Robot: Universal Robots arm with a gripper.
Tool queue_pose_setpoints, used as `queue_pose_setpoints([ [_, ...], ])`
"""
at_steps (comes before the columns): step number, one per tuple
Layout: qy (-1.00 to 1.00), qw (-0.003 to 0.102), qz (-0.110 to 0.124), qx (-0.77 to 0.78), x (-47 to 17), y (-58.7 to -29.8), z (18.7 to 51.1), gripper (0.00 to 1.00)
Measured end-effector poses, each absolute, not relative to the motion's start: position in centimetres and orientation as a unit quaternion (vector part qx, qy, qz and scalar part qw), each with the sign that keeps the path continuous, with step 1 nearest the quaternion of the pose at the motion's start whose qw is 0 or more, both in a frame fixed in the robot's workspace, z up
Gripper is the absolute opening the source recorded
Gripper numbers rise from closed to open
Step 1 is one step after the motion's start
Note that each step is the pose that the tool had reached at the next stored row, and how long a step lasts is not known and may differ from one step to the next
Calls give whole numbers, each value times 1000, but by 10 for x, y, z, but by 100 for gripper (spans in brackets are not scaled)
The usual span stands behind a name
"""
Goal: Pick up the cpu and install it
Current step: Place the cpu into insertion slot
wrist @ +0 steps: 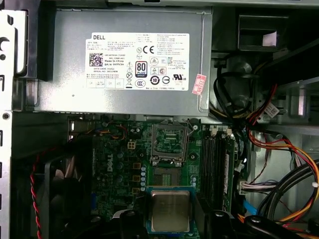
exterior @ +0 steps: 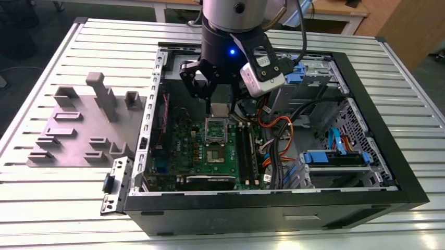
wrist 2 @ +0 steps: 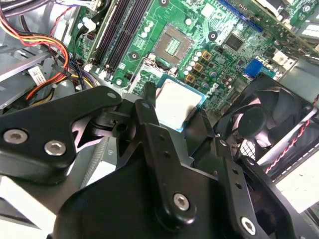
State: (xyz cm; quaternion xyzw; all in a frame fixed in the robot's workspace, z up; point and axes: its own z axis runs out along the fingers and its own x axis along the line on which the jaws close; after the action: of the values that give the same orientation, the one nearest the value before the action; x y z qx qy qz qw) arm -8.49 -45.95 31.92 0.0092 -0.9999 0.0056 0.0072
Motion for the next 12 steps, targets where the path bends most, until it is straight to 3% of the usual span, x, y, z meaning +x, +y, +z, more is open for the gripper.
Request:
queue_pose_setpoints([
  [12,-1000,7,6,7,-84,-460,310,47],
])
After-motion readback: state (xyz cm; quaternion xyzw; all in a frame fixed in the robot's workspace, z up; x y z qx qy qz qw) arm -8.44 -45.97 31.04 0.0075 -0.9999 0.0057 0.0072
